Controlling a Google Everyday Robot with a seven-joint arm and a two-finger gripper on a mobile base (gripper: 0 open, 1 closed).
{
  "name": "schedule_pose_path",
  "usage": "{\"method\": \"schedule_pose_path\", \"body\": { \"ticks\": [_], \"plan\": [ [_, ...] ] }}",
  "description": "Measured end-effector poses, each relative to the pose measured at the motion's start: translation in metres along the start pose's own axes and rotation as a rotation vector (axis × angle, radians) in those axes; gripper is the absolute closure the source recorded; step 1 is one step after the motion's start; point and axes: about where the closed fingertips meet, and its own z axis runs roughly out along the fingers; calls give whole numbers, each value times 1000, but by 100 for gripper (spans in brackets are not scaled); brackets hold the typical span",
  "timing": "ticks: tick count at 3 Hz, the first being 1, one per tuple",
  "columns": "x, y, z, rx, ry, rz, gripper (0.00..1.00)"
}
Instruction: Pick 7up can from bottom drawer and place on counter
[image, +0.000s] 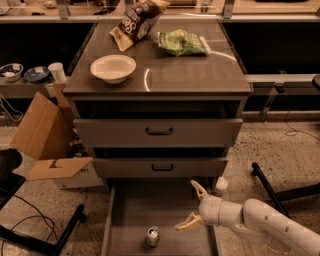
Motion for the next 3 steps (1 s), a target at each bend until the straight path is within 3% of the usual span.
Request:
{"method": "schedule_pose_path", "body": {
  "ticks": [1,3],
  "plan": [
    [13,20,37,-47,-43,13,0],
    [59,43,121,-142,-40,-52,0]
  ]
}}
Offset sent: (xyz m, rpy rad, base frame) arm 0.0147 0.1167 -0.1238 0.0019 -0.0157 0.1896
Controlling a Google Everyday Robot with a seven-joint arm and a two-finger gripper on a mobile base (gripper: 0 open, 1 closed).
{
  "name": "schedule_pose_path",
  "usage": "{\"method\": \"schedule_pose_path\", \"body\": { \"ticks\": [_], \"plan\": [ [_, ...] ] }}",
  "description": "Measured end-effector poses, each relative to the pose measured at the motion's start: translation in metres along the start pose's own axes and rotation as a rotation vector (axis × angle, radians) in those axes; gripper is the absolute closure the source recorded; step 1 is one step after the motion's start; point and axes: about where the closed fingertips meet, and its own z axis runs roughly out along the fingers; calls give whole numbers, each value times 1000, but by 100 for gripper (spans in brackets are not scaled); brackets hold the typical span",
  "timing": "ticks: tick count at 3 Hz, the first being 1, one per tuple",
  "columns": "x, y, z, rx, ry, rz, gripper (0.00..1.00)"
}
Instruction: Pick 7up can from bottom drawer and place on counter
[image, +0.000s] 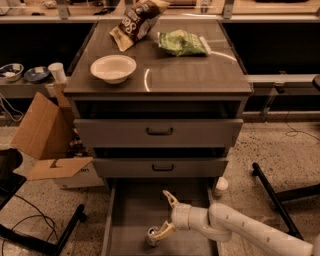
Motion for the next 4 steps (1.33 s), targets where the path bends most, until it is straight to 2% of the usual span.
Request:
{"method": "schedule_pose_path", "body": {
  "ticks": [1,2,4],
  "plan": [
    [25,9,34,-28,6,-28,0],
    [49,17,57,-46,12,-28,0],
    [104,45,69,-79,64,29,0]
  ]
}}
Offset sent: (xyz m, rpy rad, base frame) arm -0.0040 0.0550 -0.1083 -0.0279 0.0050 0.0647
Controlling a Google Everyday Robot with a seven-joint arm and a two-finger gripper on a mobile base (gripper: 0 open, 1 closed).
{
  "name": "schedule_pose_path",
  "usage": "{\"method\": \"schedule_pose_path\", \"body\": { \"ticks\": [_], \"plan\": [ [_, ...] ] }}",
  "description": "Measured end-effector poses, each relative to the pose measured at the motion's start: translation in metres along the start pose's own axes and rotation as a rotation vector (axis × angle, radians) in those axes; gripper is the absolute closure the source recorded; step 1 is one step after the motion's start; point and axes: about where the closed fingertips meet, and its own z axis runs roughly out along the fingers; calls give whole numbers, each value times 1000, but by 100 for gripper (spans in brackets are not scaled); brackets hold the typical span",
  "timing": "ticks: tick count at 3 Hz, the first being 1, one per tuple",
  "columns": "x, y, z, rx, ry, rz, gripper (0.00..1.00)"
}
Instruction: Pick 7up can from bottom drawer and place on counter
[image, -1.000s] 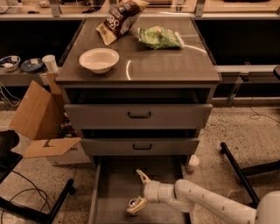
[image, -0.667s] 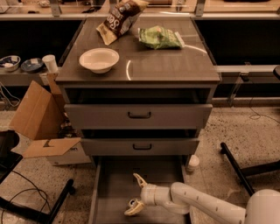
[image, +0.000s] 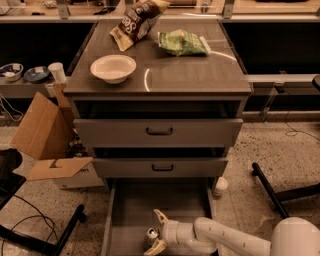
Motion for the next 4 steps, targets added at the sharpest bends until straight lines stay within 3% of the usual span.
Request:
{"method": "schedule_pose_path", "body": {
  "ticks": [2,4],
  "plan": [
    [33,2,19,-22,9,40,3],
    [46,-3,34,-29,-3,59,51]
  ]
}}
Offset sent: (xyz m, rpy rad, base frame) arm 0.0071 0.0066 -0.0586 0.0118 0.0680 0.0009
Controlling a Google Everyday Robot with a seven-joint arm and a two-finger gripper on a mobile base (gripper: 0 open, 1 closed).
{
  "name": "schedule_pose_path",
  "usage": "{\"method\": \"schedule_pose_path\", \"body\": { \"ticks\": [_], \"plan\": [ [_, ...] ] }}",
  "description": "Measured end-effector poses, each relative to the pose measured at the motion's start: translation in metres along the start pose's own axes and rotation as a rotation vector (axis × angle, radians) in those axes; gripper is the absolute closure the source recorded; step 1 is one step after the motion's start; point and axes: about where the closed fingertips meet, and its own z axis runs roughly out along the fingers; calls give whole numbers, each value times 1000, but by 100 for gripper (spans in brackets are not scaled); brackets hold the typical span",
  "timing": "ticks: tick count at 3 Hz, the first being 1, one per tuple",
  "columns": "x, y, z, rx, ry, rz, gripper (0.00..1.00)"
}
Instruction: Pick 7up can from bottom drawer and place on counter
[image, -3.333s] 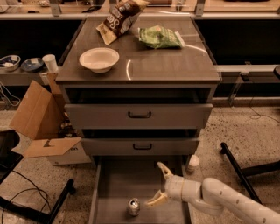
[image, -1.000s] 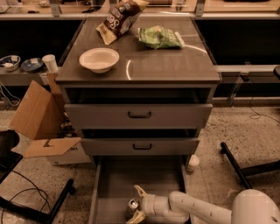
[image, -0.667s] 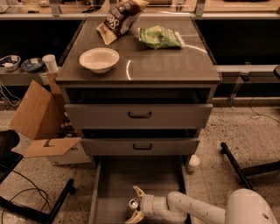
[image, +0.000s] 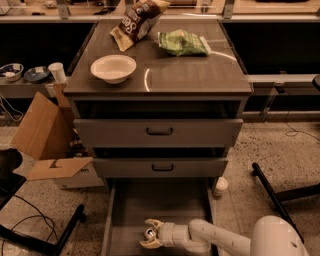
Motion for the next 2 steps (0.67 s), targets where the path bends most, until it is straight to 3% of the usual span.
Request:
{"method": "schedule_pose_path", "body": {
  "ticks": [1,2],
  "plan": [
    [0,0,0,0,0,0,74],
    [-20,12,-12,-8,-20,-11,97]
  ]
}}
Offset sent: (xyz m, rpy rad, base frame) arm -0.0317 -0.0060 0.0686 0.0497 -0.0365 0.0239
